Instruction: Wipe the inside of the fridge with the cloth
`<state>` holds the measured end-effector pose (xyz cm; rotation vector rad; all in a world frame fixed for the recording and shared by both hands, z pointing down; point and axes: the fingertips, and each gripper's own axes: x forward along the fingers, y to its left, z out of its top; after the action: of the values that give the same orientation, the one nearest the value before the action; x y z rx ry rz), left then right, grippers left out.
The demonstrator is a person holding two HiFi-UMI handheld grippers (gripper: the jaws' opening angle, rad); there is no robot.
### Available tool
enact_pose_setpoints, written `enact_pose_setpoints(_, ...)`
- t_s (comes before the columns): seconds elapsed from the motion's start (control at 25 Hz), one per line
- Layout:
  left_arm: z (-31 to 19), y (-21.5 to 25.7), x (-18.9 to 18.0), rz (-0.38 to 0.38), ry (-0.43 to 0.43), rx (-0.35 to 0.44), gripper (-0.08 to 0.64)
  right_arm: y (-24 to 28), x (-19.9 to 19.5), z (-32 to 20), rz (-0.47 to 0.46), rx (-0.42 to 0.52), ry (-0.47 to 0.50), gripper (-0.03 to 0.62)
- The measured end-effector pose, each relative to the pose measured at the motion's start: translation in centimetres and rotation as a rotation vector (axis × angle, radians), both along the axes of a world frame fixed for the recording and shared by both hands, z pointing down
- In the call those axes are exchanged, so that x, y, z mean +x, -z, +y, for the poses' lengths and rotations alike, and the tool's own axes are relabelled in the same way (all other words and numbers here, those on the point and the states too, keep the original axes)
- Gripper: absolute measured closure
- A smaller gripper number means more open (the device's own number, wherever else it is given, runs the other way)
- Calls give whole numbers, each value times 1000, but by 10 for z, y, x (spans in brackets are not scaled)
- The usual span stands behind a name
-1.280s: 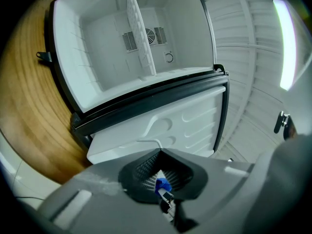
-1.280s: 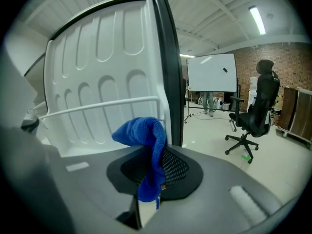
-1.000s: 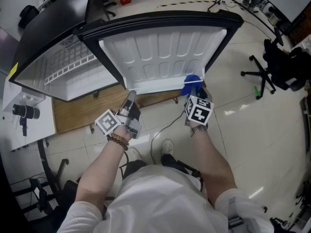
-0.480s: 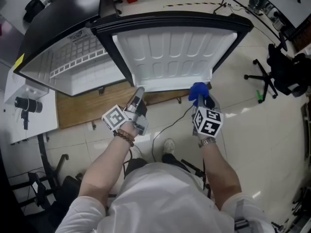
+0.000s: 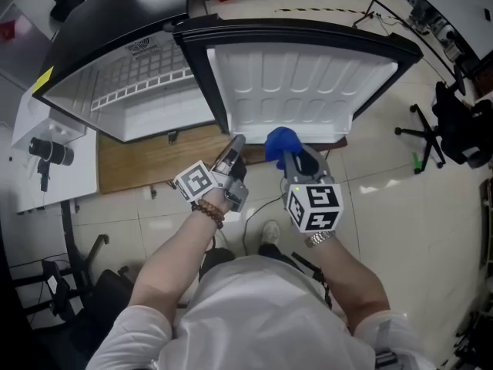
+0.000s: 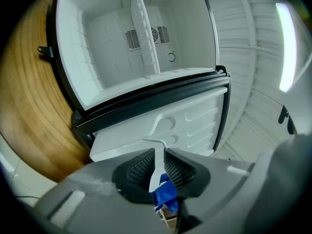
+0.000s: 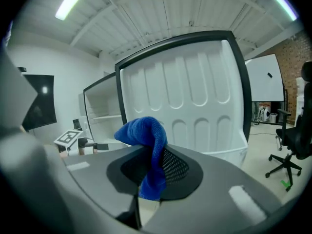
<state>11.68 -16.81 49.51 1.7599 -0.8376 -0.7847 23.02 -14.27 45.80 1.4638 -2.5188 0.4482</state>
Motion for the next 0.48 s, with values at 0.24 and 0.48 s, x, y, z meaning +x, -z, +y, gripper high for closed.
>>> enact_pose_setpoints(0.24,0,-8,-5,-54,7,-5,511,14,-52,-9,-9,12,97,540)
enact_pose_setpoints(0.48,0,-14,-11,-128,19,-16,511,2,-69,-20,38,-8,110,540)
